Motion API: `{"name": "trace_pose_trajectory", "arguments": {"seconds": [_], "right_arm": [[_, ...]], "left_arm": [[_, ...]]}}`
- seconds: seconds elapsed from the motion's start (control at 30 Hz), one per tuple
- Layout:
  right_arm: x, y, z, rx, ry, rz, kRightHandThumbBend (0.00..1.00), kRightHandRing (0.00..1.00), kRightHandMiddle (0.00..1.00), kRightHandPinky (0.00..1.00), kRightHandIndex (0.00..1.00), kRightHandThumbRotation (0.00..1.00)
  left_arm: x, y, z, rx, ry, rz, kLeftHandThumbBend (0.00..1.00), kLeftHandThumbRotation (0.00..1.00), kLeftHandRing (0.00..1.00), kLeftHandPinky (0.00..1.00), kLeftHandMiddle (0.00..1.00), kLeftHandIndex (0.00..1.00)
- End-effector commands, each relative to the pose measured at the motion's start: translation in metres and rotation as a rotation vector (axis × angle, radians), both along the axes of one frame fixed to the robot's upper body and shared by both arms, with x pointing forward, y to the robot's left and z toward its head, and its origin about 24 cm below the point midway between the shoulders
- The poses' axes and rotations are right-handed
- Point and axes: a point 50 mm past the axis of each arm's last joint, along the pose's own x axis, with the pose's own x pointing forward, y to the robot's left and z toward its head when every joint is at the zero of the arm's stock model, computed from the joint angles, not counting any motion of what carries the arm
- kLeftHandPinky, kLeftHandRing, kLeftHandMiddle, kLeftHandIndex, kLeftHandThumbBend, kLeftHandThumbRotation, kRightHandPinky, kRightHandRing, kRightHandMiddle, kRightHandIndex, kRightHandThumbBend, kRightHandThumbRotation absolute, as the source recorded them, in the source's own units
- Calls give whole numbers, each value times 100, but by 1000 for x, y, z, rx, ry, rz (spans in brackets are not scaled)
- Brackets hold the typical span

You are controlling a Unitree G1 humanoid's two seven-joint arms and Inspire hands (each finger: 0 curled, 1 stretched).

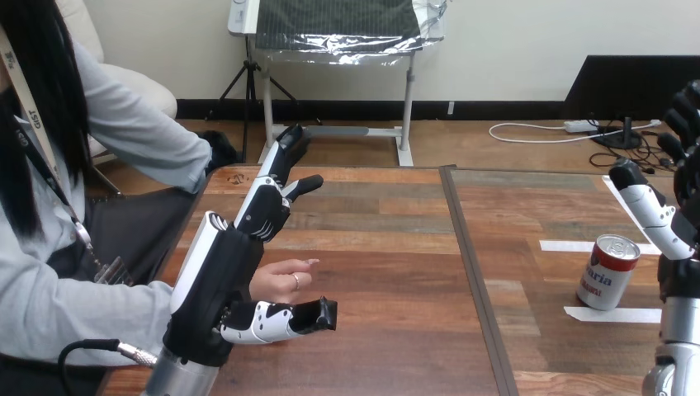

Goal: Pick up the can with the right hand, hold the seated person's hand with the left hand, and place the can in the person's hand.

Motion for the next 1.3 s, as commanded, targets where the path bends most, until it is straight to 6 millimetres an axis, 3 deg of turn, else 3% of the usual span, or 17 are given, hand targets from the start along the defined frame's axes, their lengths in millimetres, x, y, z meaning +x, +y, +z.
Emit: {"name": "trace_pose_trajectory", "arguments": {"seconds": [0.0, 1.27], "right_arm": [[18, -6, 24, -4, -66, -10, 100, 92, 91, 89, 92, 49], [23, -20, -7, 34, 223, -89, 100, 96, 92, 95, 97, 54]], "left_arm": [[6, -1, 16, -22, -86, -2, 100, 64, 100, 89, 100, 100], [3, 4, 18, -7, -109, 17, 100, 70, 96, 83, 100, 100]]}}
